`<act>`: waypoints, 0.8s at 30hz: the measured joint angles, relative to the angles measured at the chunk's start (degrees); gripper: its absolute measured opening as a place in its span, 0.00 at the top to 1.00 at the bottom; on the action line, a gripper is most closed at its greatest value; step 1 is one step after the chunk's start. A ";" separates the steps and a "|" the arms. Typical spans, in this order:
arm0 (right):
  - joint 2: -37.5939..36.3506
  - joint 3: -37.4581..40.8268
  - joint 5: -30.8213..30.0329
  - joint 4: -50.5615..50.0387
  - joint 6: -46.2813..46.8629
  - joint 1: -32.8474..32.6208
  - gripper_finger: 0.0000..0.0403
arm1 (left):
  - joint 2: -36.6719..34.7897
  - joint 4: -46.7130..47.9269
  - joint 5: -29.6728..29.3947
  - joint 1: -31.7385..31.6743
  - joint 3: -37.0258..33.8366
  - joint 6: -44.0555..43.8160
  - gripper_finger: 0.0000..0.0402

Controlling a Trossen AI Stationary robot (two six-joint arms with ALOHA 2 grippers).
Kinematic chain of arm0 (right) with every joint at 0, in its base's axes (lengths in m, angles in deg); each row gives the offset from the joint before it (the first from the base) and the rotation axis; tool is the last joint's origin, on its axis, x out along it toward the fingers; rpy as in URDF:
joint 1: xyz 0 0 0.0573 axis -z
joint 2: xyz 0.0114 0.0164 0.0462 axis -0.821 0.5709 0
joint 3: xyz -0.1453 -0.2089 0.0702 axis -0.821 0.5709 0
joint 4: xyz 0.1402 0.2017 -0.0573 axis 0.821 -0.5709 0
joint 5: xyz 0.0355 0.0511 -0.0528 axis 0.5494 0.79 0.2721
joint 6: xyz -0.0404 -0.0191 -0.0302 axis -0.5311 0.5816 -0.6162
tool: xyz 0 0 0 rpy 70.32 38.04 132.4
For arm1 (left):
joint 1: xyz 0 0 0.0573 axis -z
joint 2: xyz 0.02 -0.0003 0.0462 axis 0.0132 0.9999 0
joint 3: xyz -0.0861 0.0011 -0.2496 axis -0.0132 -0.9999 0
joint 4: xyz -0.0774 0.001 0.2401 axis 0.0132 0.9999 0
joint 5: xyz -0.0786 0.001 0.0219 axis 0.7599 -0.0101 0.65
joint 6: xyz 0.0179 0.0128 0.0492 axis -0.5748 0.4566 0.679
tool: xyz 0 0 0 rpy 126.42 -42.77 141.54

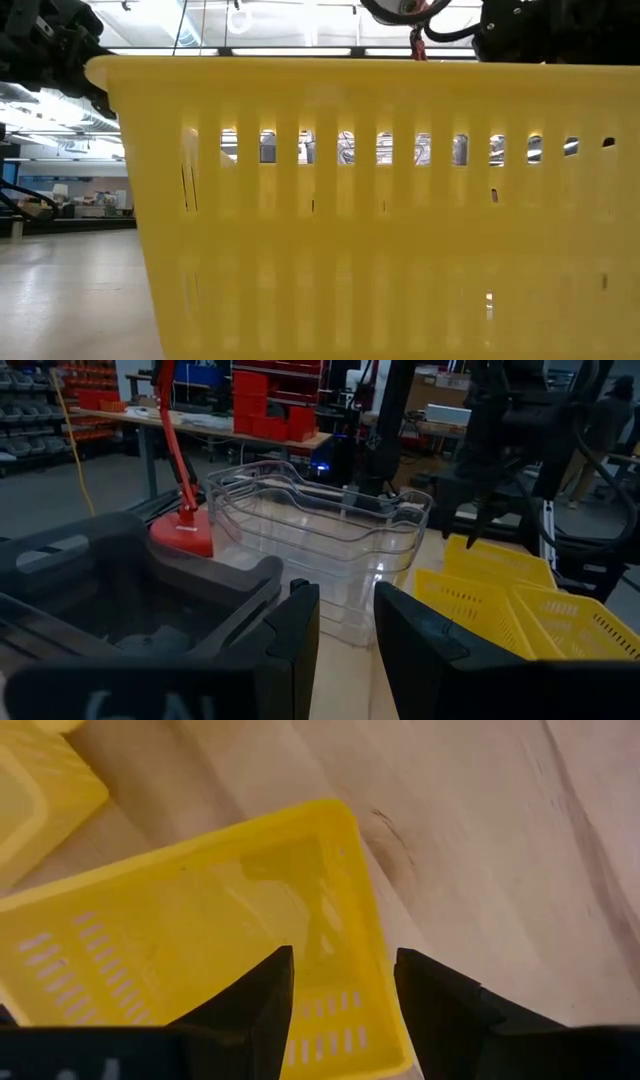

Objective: Stack baskets by color
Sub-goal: Stack the right yellow bin on the top yellow bin

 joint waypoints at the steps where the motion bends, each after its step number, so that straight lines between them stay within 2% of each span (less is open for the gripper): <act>1: 0.00 0.00 -0.01 0.33 0.00 -0.02 0.55 | 0.00 -0.16 0.00 0.00 0.00 -0.01 0.74; 4: 0.10 0.00 0.03 1.02 0.52 -0.04 0.56 | -0.02 -0.25 0.00 0.00 0.00 -0.29 0.74; 9: 1.56 0.24 1.05 0.87 1.82 0.11 0.58 | -0.01 -0.46 0.00 0.00 0.00 -8.07 0.73; 21: 1.51 -3.22 1.65 -1.82 3.94 -0.23 0.62 | 0.00 -0.81 -0.86 -0.07 -0.02 -5.98 0.73; 24: 1.46 -3.35 2.26 -5.17 3.21 -0.24 0.62 | 0.00 -0.95 -0.90 -0.07 -0.02 -4.71 0.73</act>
